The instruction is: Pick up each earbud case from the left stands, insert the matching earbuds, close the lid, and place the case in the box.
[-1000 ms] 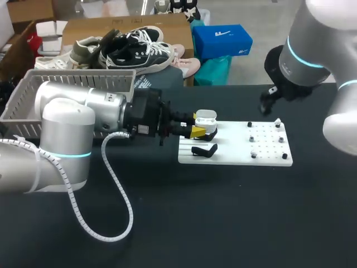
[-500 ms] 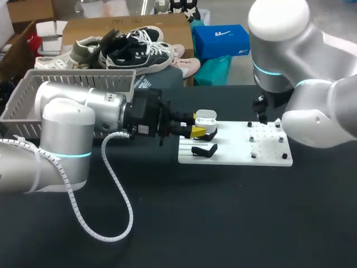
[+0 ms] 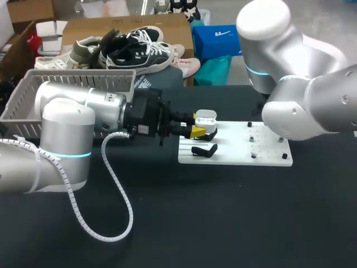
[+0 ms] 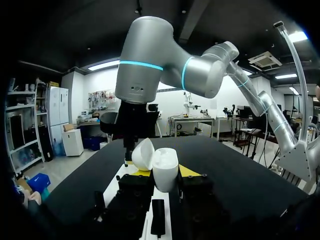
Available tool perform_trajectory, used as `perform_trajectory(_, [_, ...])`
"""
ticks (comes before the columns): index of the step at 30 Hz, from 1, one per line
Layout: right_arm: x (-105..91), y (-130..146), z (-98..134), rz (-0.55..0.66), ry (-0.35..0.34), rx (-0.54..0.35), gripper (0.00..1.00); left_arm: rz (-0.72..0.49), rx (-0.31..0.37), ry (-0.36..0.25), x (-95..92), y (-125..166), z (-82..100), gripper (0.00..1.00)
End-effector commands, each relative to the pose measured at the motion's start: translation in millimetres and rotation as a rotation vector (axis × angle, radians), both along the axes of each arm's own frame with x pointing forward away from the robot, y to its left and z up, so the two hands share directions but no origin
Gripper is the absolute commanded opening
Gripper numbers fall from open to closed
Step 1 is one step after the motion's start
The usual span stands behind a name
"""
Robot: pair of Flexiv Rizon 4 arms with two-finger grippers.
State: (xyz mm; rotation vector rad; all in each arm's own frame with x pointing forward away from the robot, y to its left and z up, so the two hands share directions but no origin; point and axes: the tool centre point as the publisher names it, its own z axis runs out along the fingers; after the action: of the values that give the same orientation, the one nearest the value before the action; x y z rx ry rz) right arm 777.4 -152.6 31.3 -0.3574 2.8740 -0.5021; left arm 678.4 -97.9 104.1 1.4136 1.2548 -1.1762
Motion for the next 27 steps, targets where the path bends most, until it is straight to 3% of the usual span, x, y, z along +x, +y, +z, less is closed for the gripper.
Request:
perform_trajectory(1, [0.0, 0.2, -1.1, -0.003, 0.003, -0.002, 0.47, 0.0, 0.0, 0.0, -0.1, 0.2, -0.2, 0.0])
perform_trajectory(8, [0.4, -1.8, -2.4, -0.008, -0.001, -0.003, 0.44, 0.0, 0.0, 0.0, -0.1, 0.2, -0.2, 0.0])
perform_trajectory(14, [1.7, -4.1, -5.0, -0.02, -0.003, -0.009, 0.34, 0.0, 0.0, 0.0, -0.1, 0.2, -0.2, 0.0])
perform_trajectory(27, [1.1, -0.4, -5.6, -0.055, -0.028, -0.043, 0.37, 0.0, 0.0, 0.0, -0.1, 0.2, -0.2, 0.0])
